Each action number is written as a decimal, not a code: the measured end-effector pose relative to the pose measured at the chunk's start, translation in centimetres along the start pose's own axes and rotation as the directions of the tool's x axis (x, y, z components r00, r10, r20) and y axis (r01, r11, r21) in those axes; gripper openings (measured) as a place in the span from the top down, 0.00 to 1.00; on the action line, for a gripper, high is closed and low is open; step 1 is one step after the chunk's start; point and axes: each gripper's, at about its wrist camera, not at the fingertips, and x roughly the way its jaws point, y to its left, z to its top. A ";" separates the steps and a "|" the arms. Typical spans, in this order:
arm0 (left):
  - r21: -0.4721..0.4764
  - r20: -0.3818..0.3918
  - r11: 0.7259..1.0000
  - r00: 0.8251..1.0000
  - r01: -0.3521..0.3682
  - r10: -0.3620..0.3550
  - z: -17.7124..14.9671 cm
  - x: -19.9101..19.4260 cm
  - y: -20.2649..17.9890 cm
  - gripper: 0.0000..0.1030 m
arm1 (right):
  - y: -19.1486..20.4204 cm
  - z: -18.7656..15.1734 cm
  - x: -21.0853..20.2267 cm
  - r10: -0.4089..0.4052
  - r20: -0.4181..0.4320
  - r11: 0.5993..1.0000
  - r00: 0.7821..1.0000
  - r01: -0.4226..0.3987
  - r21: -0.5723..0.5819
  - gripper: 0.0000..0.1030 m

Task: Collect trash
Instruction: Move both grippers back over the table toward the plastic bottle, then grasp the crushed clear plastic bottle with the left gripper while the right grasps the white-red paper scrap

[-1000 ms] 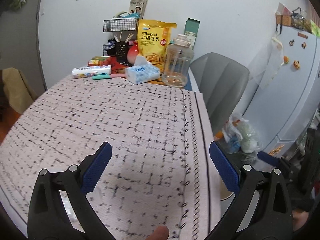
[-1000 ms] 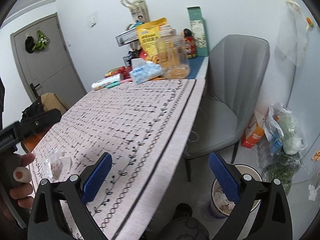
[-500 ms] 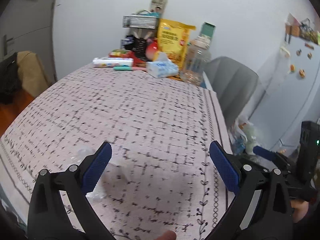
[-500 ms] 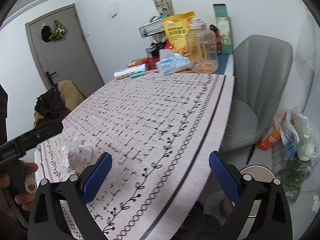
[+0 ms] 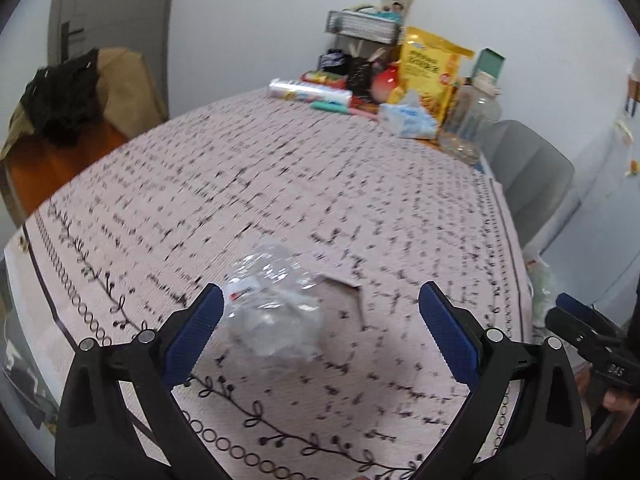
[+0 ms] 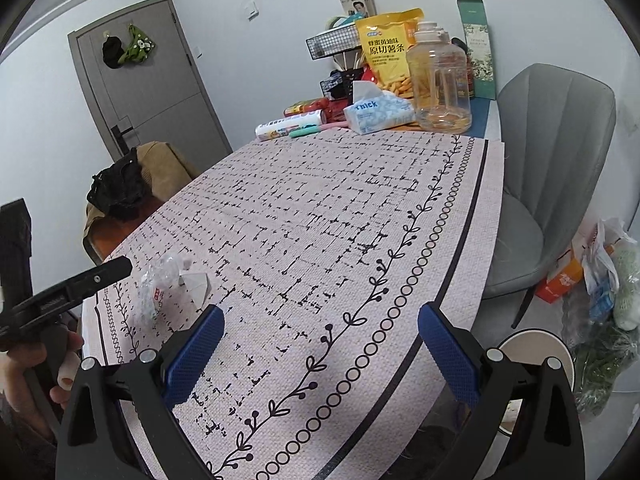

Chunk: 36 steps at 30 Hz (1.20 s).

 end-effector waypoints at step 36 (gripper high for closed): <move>-0.138 -0.034 0.989 0.998 -0.053 0.049 -0.9 2.7 6.7 0.29 | 6.7 0.9 7.4 0.079 -0.112 0.990 0.991 -0.092 -0.111 0.09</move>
